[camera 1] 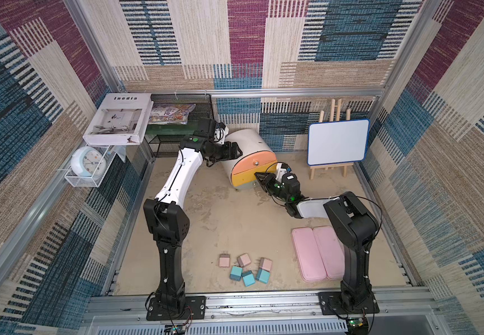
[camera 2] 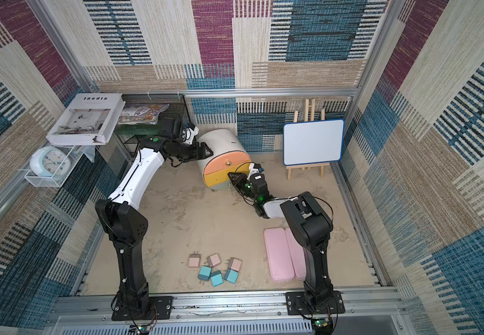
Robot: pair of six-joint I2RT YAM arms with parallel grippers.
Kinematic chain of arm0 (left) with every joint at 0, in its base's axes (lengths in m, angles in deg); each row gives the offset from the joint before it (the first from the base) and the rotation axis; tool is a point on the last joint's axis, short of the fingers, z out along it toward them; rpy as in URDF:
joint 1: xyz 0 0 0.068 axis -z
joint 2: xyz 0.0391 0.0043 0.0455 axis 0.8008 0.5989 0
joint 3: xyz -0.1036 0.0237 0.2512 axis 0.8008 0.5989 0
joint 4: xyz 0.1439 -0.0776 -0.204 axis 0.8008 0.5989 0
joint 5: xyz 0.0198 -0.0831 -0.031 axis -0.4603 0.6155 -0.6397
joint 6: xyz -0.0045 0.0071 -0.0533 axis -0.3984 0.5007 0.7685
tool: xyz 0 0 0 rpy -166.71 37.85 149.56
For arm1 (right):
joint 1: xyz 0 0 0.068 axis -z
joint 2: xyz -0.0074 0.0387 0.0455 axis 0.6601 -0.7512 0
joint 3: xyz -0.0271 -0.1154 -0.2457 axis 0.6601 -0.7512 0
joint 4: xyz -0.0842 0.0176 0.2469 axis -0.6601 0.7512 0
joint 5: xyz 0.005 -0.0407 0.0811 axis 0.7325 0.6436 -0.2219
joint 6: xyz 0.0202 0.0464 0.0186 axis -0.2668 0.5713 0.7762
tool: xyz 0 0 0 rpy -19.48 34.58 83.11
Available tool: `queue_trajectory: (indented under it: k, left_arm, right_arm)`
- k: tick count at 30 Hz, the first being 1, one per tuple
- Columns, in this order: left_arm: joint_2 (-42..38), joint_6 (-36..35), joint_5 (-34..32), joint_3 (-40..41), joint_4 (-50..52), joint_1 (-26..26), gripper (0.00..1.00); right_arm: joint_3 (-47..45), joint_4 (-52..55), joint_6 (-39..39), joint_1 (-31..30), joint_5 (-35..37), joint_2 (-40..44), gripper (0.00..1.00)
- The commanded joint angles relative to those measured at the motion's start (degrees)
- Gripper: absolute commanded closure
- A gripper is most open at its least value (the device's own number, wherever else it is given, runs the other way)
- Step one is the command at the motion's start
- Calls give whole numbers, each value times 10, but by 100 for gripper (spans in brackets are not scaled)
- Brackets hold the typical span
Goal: Place the plugs into the drawer by color
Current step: Open the drawer in the storage box.
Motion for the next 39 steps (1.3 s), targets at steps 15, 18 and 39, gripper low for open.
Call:
queue_trajectory:
  k: [15,18,39]
  left_arm:
    - [15,1,-3,-11,4,0,17]
    - [18,3,-2,-15,3,0,17]
    - [20,4,0,-12,4,4,17]
  right_arm:
    - [-150,1,-63,-17,-4,119,87]
    - [-175,4,-67,-19,-1,138,86]
    - [-176,59,-153,-20,-43,155,59]
